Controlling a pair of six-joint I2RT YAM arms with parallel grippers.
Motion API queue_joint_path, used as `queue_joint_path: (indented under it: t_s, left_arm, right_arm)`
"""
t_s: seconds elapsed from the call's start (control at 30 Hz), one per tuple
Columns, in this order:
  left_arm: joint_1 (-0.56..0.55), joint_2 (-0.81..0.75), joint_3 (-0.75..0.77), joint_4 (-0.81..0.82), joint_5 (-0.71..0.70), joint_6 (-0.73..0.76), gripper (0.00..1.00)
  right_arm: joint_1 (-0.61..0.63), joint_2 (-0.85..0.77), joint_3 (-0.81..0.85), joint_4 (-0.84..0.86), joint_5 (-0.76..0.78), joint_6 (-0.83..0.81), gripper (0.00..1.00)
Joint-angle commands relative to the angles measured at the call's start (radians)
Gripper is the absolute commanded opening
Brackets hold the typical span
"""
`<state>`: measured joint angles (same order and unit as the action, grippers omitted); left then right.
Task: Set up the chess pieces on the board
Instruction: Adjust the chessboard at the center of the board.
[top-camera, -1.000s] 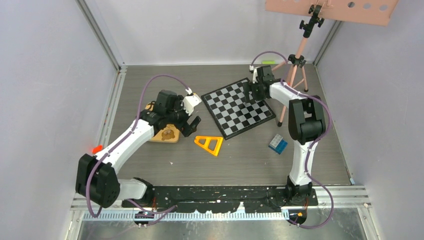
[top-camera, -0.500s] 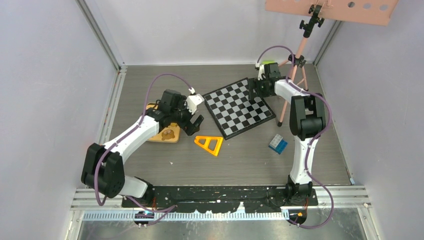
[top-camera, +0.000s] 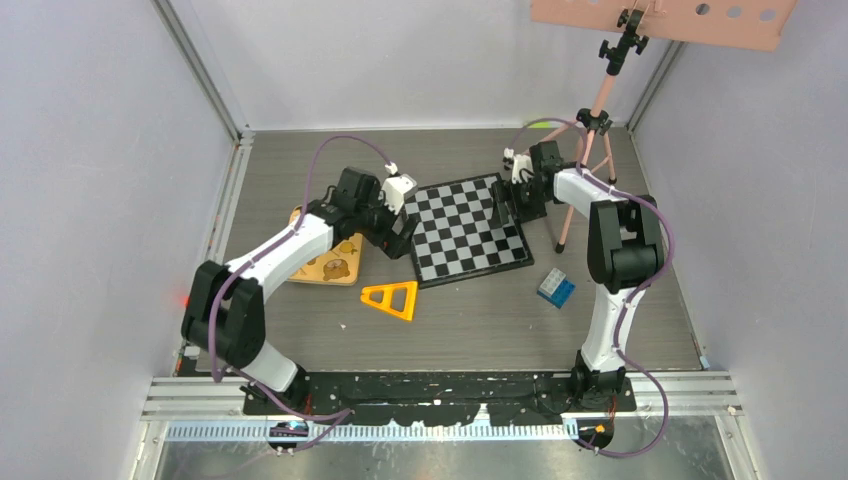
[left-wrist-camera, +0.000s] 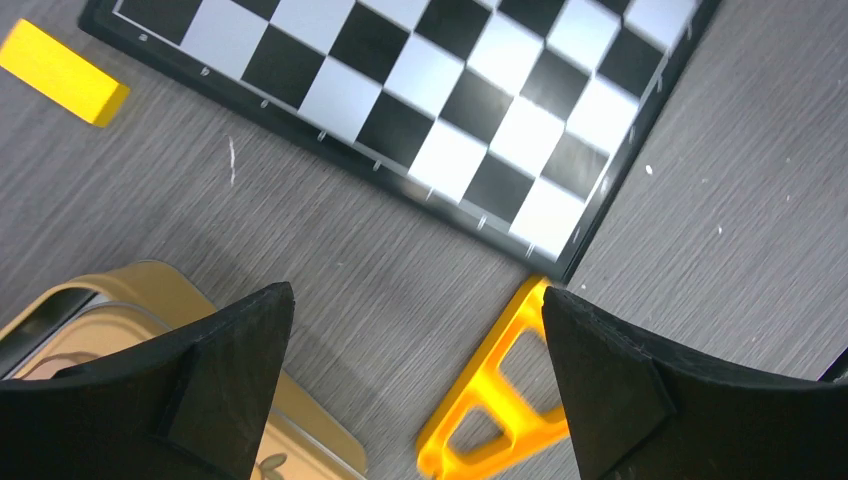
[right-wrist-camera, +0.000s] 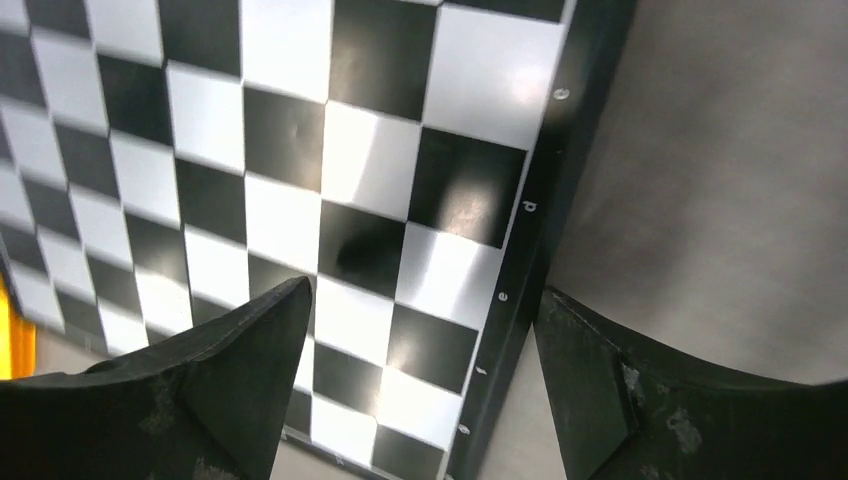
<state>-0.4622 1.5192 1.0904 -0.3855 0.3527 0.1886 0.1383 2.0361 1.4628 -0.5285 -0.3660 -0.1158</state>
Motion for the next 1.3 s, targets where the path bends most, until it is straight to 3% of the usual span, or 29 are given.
queue_joint_path:
  t_s: [0.0, 0.2, 0.37, 0.9, 1.27]
  left_arm:
    - [-0.013, 0.094, 0.091, -0.037, -0.044, -0.113, 0.99]
    - [-0.013, 0.234, 0.204, -0.140, -0.129, -0.182, 0.99]
    - [-0.013, 0.303, 0.274, -0.167, -0.144, -0.244, 0.99]
    - [-0.013, 0.480, 0.394, -0.191, -0.162, -0.371, 0.98]
    - [-0.013, 0.500, 0.381, -0.196, -0.059, -0.404, 0.99]
  right_arm:
    - [0.033, -0.172, -0.115, -0.130, -0.134, -0.006, 0.87]
    - [0.032, -0.334, -0.191, -0.122, -0.042, -0.025, 0.88]
    - [0.028, -0.379, -0.196, -0.091, 0.031, -0.026, 0.90]
    - [0.011, -0.100, -0.052, -0.050, -0.014, 0.053, 0.89]
    - [0.013, -0.099, -0.092, -0.063, -0.110, 0.088, 0.88]
